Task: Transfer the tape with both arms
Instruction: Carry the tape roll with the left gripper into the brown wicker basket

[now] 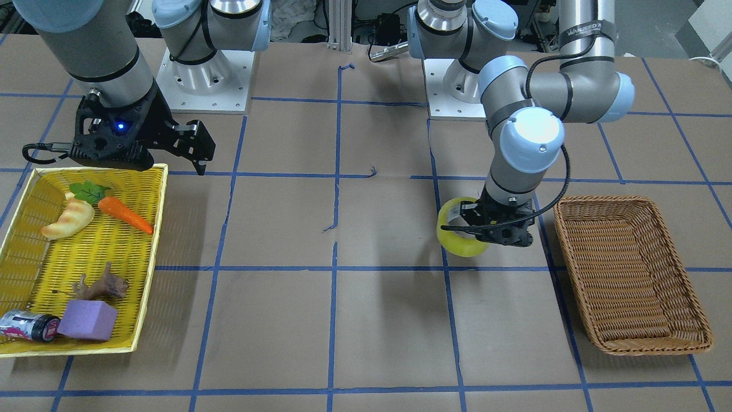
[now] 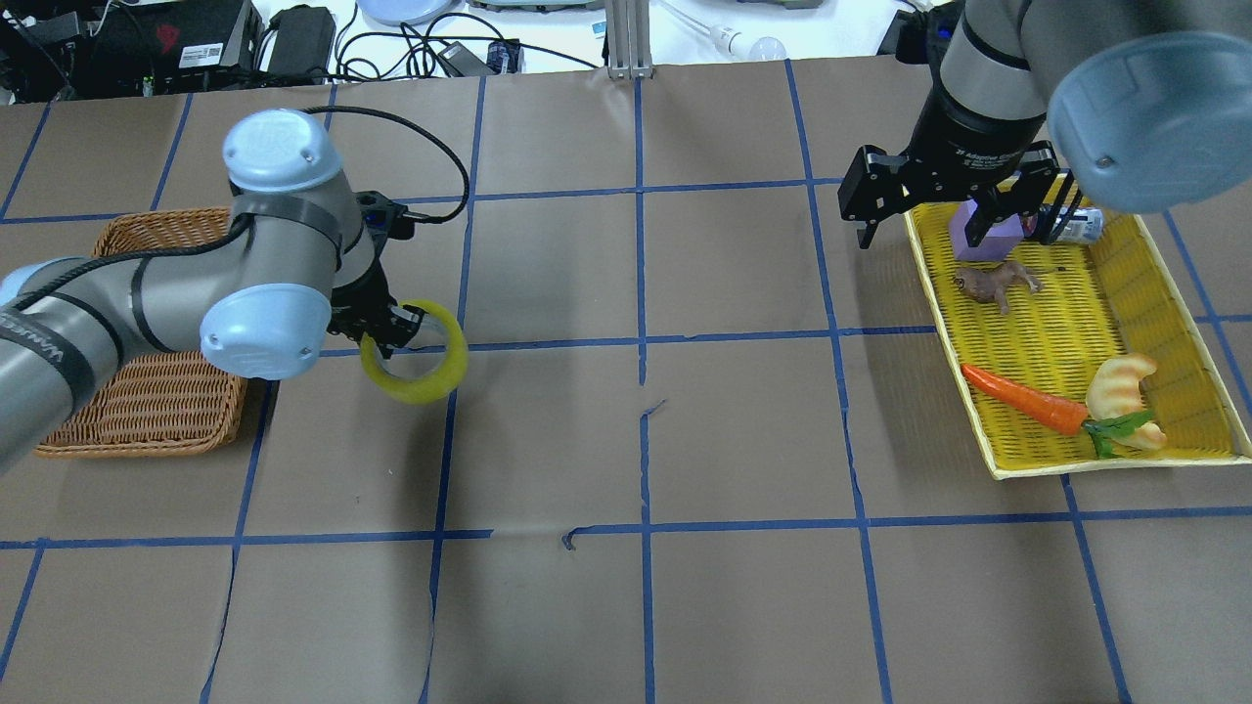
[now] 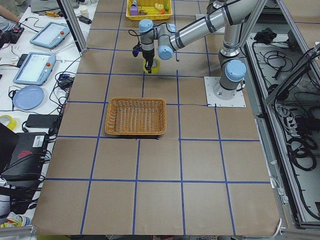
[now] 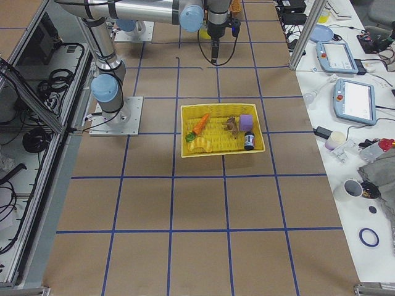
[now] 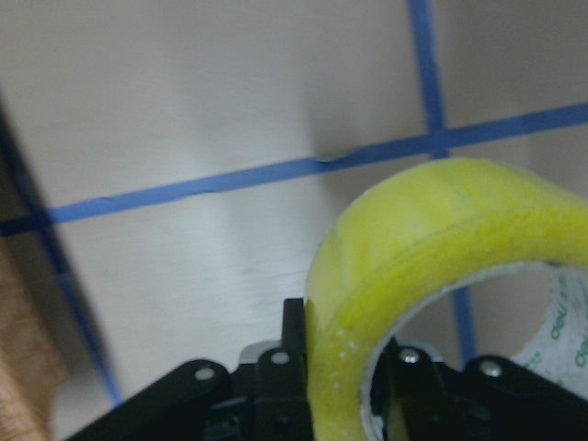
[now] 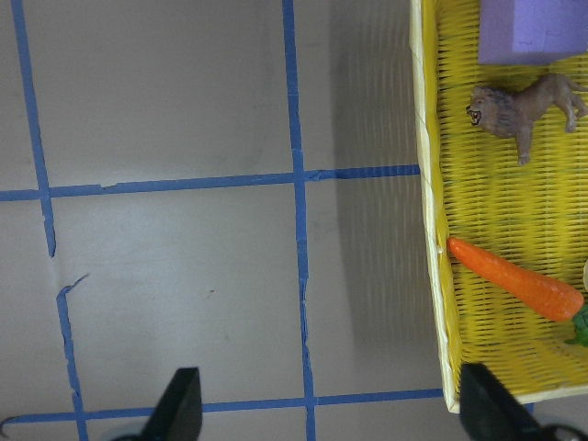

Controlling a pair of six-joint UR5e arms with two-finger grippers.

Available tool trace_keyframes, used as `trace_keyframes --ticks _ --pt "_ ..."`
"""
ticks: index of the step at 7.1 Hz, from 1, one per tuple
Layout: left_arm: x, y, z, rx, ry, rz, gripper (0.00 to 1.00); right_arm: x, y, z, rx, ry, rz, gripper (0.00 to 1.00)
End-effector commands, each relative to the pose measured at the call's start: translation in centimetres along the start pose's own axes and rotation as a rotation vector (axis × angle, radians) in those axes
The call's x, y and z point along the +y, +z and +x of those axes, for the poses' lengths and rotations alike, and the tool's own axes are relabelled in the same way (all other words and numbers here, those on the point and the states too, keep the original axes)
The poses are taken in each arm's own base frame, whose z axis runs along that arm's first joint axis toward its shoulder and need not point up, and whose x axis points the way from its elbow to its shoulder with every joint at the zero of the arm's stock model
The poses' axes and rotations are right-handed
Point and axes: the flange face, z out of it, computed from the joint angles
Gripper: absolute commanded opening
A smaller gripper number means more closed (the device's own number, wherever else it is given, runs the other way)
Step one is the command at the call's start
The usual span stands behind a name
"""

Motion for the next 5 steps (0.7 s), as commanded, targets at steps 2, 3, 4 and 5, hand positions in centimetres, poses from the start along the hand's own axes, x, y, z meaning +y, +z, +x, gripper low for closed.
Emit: trace_keyframes --ticks 2,3,4,5 --pt "2.6 -1.8 -14.9 0.002 0.057 -0.013 0.0 0.0 0.0 0.0 -0.004 0.001 0.0 1.0" --pt "4.6 -0.9 -20.0 0.011 0.072 -0.021 0.0 0.0 0.0 0.0 -0.004 0.001 0.001 1.0" --pt "6.2 0.0 -23.8 0.036 0.071 -0.011 0.0 0.0 0.0 0.0 -0.004 0.0 0.001 1.0" --pt "7.5 1.4 -26.9 0.053 0.065 0.011 0.0 0.0 0.0 0.0 -0.004 0.0 0.001 1.0"
